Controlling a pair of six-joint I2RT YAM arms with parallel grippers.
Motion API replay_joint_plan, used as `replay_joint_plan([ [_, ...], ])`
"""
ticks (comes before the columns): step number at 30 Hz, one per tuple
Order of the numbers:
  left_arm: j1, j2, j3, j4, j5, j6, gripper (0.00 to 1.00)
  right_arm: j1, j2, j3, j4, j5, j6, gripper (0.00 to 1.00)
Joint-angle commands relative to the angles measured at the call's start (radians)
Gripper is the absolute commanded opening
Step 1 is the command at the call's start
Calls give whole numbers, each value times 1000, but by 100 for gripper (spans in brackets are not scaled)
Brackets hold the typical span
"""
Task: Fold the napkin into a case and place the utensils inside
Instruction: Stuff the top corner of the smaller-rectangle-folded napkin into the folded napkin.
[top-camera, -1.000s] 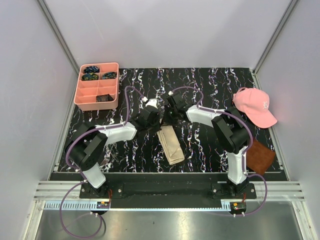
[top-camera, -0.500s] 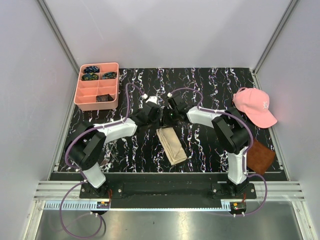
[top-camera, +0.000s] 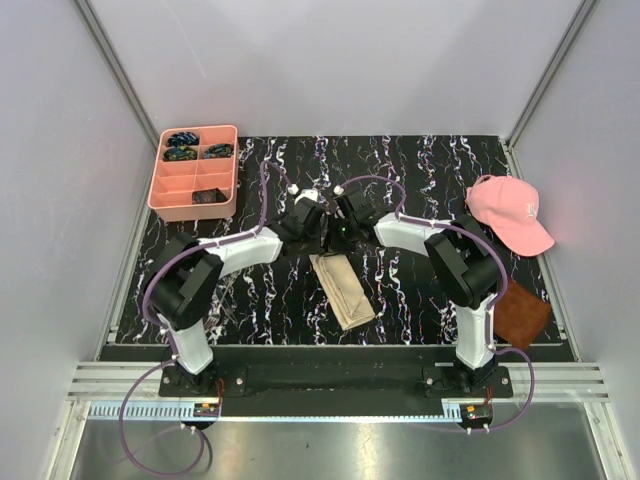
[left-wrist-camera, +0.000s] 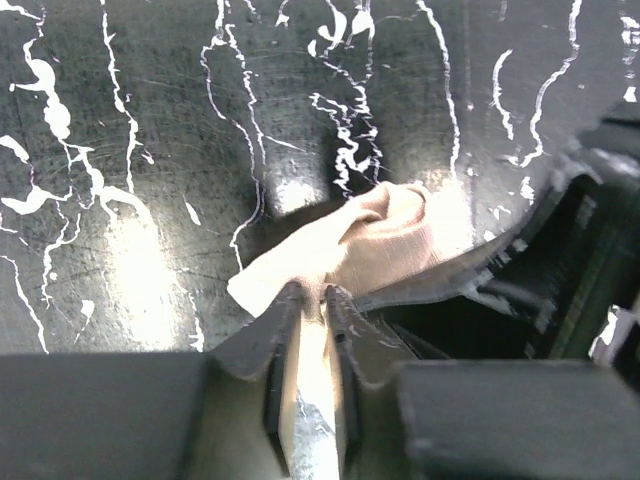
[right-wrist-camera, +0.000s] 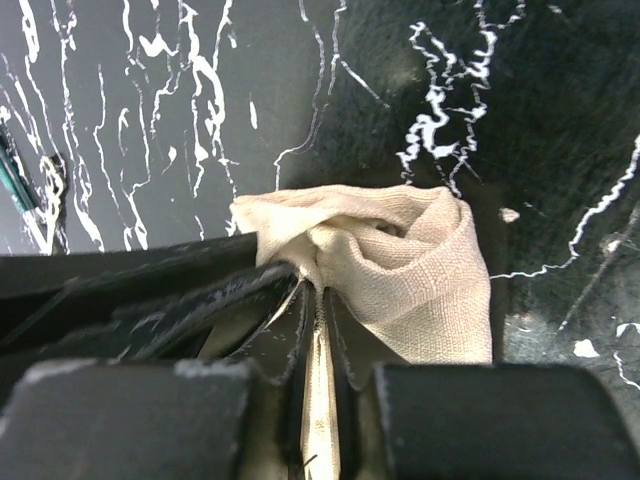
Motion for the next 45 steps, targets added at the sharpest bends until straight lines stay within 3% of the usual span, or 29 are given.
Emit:
replay_joint_plan([
  [1,8,2,38,5,-39,1,12,3,-15,25,12,-51,-25,3],
  [6,8,-80,-2,75,-45,6,0,3,-3,8,31,-92,-40,0],
  [14,16,-61,-20,91,99,-69,0,2,36,28,66,-109,-50,0],
  [24,42,-137,-106,163,145,-158,0,3,122,65,71,-149,-47,0],
  [32,76,-61,-100,241,234,-201,0,0,91,38,123,-210,-31,0],
  [36,105,1,-83,203,247,-203,0,-23,122,70,123,-216,-40,0],
  [39,111,-15,-112,212,250,-189,0,-26,106,74,84,-212,-56,5],
  [41,111,-34,-114,195,236,-175,0,-28,71,54,69,-218,-47,19],
  [45,111,-69,-129,189,233,-169,0,-28,-1,8,60,-203,-45,22],
])
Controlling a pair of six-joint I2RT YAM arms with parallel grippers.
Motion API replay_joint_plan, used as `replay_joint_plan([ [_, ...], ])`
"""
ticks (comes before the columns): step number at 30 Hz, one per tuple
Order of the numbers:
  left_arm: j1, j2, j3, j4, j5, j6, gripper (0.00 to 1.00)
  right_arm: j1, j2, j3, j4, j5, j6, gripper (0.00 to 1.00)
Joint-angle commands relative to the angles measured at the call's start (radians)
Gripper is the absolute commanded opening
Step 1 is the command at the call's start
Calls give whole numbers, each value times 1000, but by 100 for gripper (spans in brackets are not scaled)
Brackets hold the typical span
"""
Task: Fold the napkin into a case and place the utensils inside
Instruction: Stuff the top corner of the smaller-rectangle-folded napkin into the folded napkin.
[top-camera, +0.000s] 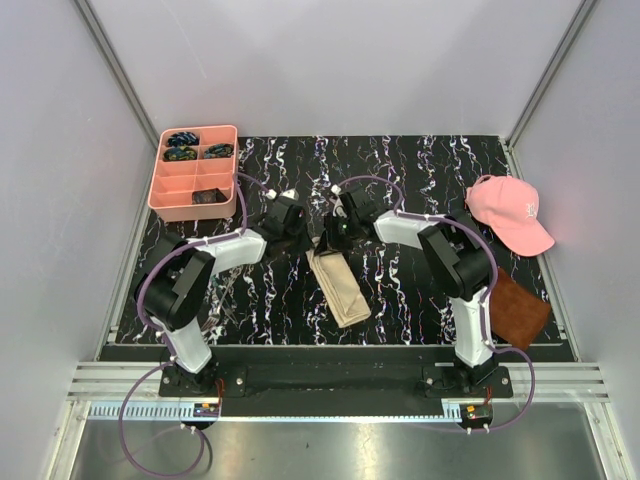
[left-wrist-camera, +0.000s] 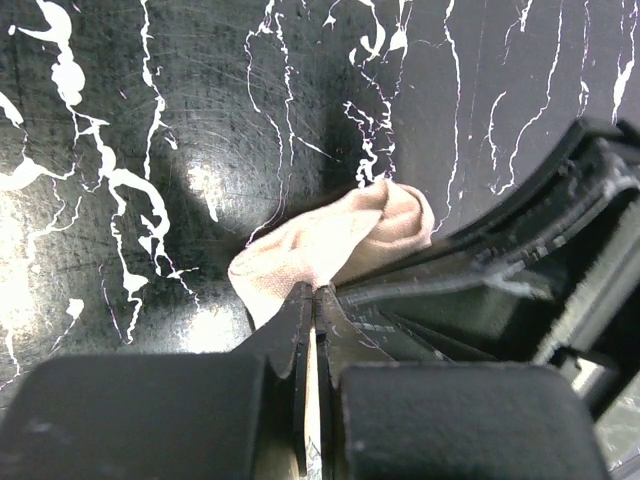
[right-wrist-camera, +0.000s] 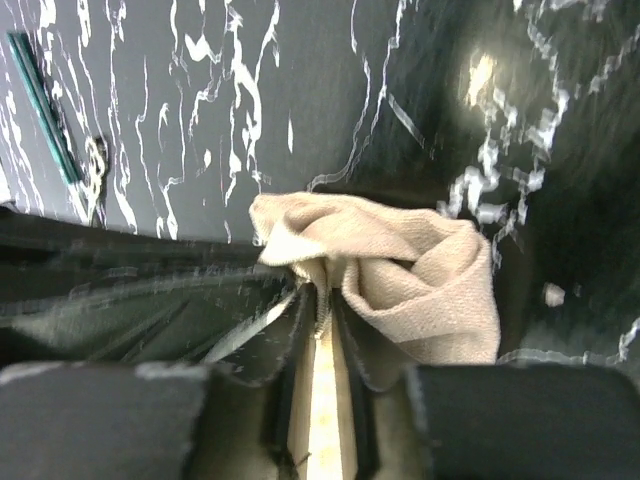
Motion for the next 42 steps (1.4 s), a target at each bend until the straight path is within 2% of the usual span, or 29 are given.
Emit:
replay_joint_plan([
  [1,-7,-42,-18,54,38,5,0,8,-103,-44,-22,-16,-14,24],
  [10,-7,-51,-20,36,35,17,0,-18,-143,-46,-50,-7,-28,35],
  [18,-7,-74,-27,33,34,17,0,-19,-84,-6,-48,-15,-37,33],
  [22,-7,-72,-29,36,41,11,0,-18,-51,29,-45,-27,-37,26],
  [30,-7,-88,-35,48,78,-8,0,-19,25,88,-22,-70,-20,1],
  [33,-7,-77,-30,48,116,-31,0,-15,48,111,-18,-78,-9,0],
  [36,-7,-95,-33,48,94,-47,0,-16,61,85,-21,-62,0,0],
  [38,-5,-101,-21,28,45,-41,8,-15,57,68,-7,-62,8,0],
  [40,-2,-89,18,-23,28,-23,20,-16,48,51,-1,-67,11,0],
  [42,-2,-57,46,-70,21,-11,25,-15,31,40,-1,-64,11,0],
])
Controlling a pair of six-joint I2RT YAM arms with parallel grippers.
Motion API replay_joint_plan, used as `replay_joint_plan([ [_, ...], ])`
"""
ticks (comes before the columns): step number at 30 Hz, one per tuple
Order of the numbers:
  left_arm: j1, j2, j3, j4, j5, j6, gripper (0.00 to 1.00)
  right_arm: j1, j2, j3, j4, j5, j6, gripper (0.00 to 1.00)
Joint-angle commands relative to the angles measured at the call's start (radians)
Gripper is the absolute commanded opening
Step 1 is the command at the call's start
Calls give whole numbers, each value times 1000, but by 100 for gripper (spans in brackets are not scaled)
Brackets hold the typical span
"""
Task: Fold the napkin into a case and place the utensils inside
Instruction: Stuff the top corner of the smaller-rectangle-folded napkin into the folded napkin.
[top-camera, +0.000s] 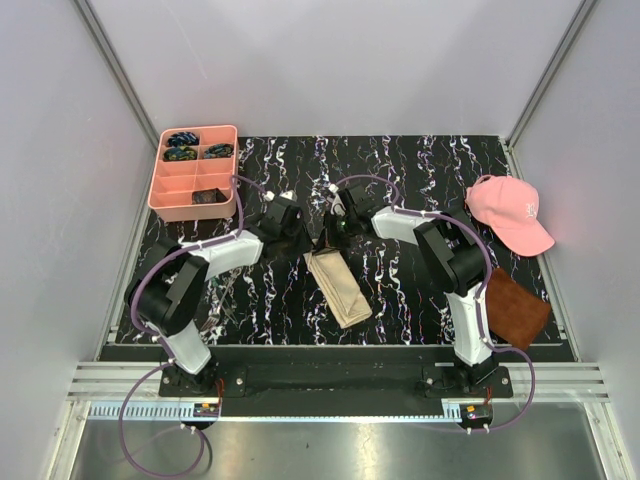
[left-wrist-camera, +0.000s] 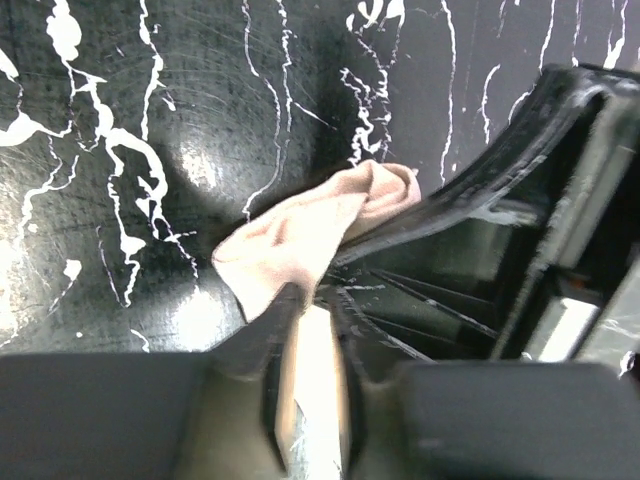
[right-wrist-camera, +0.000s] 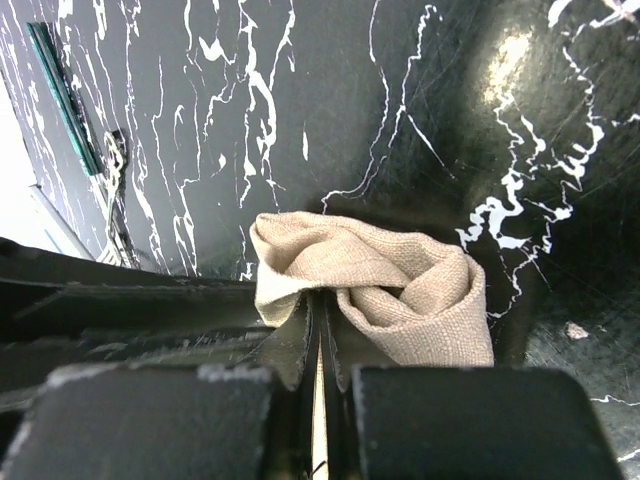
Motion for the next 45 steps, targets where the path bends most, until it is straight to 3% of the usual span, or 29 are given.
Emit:
replay_joint_plan([
  [1,-4,0,81,-43,-5,8,26,1,-20,-22,41,14,7,0],
  [9,-2,9,66,-41,-37,5,20,-1,-29,-32,45,2,7,0],
  [14,-2,28,95,-60,-43,22,6,-1,-24,-36,64,-18,14,0],
  [15,-2,34,104,-60,-43,30,0,1,-21,-33,68,-32,14,0],
  [22,-5,-6,42,14,44,-8,0,1,6,14,79,-53,23,0],
  [27,10,27,68,11,23,-4,0,4,59,36,101,-104,48,0],
  [36,27,54,92,26,69,8,0,-7,-122,-98,72,-62,33,17],
  [40,27,38,78,25,75,10,0,-8,-127,-102,64,-64,20,16],
  [45,27,15,62,40,89,1,0,-7,-73,-85,73,-76,22,8],
])
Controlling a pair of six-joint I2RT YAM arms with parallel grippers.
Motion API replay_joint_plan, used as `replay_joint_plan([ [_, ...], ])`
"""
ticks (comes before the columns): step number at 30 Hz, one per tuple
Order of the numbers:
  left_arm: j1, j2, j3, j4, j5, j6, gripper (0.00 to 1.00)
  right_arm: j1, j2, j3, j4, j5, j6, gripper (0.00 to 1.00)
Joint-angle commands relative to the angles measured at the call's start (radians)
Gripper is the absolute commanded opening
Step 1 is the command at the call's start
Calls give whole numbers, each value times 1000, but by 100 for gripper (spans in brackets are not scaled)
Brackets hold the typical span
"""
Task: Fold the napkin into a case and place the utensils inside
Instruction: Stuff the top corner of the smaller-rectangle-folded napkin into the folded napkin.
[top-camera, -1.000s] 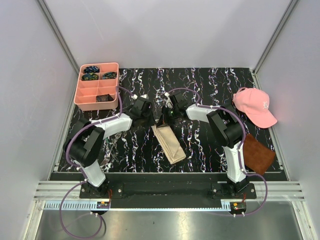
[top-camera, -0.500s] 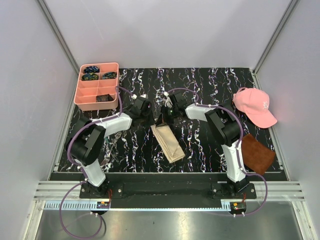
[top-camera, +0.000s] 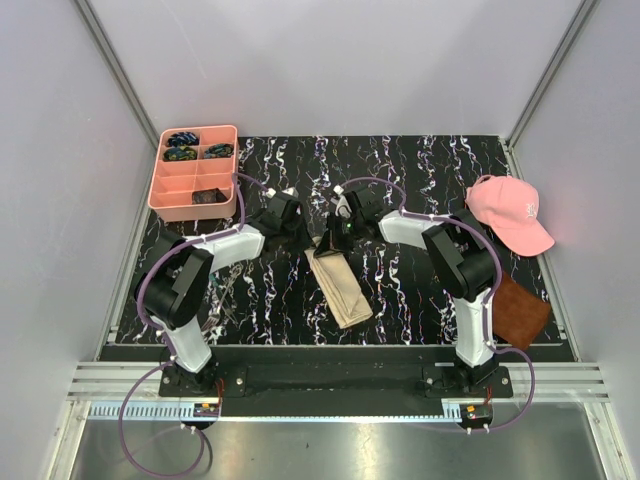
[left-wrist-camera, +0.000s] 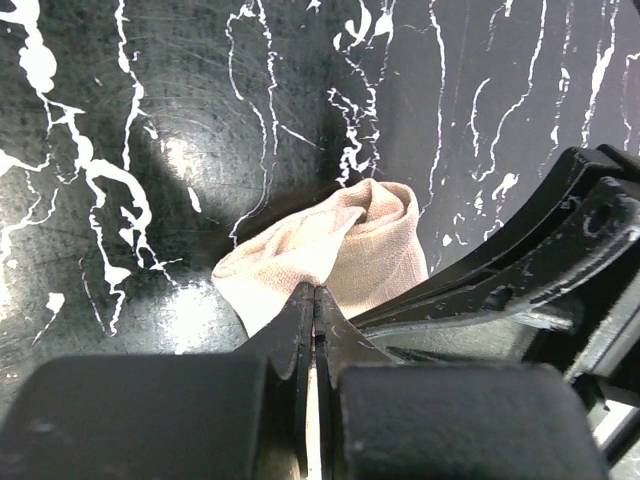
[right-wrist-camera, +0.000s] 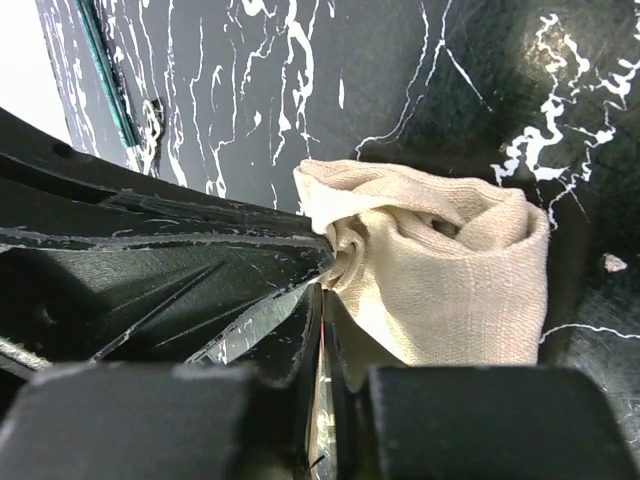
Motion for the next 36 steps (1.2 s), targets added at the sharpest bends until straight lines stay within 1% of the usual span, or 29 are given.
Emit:
replay_joint_plan([
  [1,1,-40,-2,64,36,-8,0,2,23,27,7,-16,-19,7],
  [4,1,-52,-14,71,39,-15,0,2,21,32,9,-8,-25,4],
  [8,1,-56,-18,68,34,-15,0,-10,-11,27,-14,30,-44,4],
  [12,1,-63,-17,54,24,-4,0,-59,-94,-29,-26,61,-53,9],
  [13,1,-64,-19,52,25,-2,0,-67,-103,-39,-28,58,-58,10],
  [14,1,-66,-21,52,25,-2,0,-71,-104,-39,-31,49,-61,14],
  [16,1,-69,-24,55,25,-4,0,-80,-89,-27,-39,32,-70,15],
  [19,1,-70,-22,55,28,-5,0,-79,-63,-4,-40,3,-65,10],
  [20,1,-70,-22,55,30,-5,0,-79,-55,0,-34,-2,-59,6],
  [24,1,-73,-24,57,34,-5,0,-80,-31,19,-23,-14,-47,2],
  [36,0,-73,-28,71,48,-13,0,-37,61,78,30,-51,-1,0],
])
